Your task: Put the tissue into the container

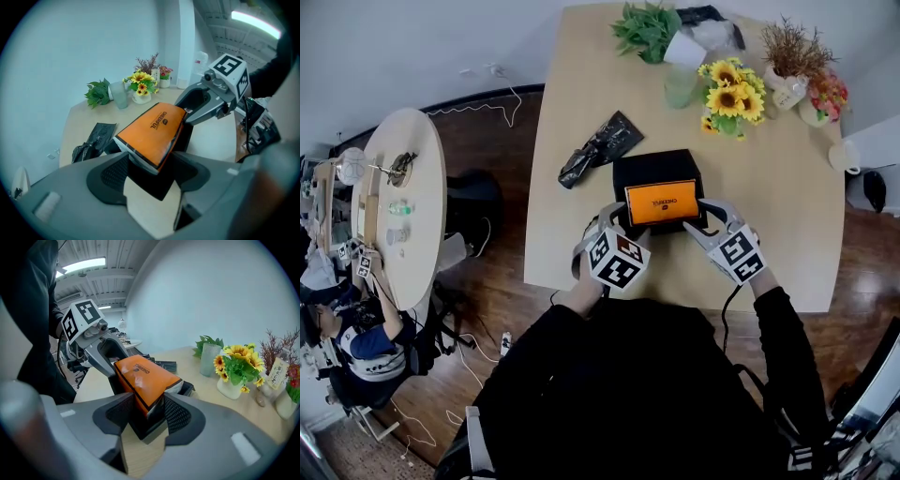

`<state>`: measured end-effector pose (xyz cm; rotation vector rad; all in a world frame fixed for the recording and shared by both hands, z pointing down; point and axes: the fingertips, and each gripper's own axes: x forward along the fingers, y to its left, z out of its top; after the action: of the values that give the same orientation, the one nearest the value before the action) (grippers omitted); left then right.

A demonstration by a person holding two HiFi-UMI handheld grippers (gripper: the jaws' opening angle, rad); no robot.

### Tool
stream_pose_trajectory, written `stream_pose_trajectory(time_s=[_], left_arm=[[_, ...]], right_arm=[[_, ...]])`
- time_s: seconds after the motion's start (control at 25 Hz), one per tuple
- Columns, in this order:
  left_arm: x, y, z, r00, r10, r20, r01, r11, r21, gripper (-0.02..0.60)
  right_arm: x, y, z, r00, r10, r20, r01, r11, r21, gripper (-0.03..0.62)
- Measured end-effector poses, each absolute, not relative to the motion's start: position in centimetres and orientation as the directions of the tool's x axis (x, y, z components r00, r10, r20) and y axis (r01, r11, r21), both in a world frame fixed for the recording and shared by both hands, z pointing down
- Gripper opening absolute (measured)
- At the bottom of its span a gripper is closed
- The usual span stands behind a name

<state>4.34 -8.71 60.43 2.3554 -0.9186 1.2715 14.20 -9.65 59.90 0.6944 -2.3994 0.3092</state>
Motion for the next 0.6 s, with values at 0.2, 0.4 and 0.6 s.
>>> stream_pose_trajectory(time_s=[0.2, 0.4, 0.6], left_arm=[[4.25, -8.76, 60.29, 0.389, -0.393, 0.833, -0.67, -0.742, -0.037, 0.261], [4.27, -8.62, 60.15, 0.397, -0.409, 0.822, -0.66, -0.75, -0.054, 0.267], [3.9, -8.4, 60.0, 0.407, -0.416, 0.813, -0.661, -0.748, -0.052, 0.268]], right_arm=[[14.14, -9.64, 59.87, -0.658, -0.398, 0.639, -0.548, 0.835, -0.044, 0.198], [14.09, -9.78, 59.99, -0.642, -0.394, 0.658, -0.538, 0.842, -0.021, 0.207], [14.07, -9.89, 59.9, -0.627, -0.42, 0.656, -0.557, 0.831, -0.001, 0.213]])
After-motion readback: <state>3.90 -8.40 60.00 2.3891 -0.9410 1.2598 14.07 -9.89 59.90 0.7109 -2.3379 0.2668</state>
